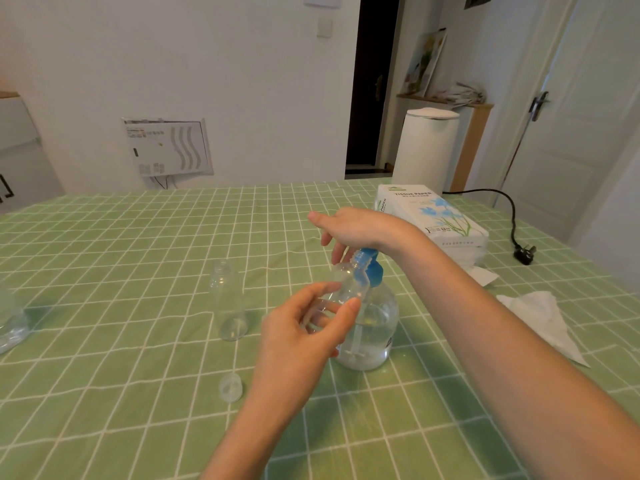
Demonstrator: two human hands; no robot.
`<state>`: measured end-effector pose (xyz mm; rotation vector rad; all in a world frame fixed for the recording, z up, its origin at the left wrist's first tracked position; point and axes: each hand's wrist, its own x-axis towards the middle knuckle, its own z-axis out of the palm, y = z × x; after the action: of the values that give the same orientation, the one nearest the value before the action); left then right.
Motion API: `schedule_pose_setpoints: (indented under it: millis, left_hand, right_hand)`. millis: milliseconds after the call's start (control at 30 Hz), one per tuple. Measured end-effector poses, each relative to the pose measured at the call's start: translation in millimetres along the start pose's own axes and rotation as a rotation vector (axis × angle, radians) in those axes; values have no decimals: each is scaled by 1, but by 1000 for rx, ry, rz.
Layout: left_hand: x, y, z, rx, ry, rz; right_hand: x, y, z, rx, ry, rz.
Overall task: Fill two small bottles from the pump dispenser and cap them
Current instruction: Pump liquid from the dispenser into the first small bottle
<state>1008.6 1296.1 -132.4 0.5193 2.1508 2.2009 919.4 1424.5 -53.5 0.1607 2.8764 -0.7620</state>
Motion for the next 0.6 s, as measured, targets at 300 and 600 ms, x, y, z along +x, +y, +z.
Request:
schedule_pose_setpoints:
  millis: [300, 600]
  left_hand:
    - [0, 1, 0, 5, -2, 7]
    - [-2, -3, -2, 19, -13, 1]
  right_hand:
    - [0, 1, -2, 12, 16, -7]
    - [4, 5, 8, -2, 8, 15]
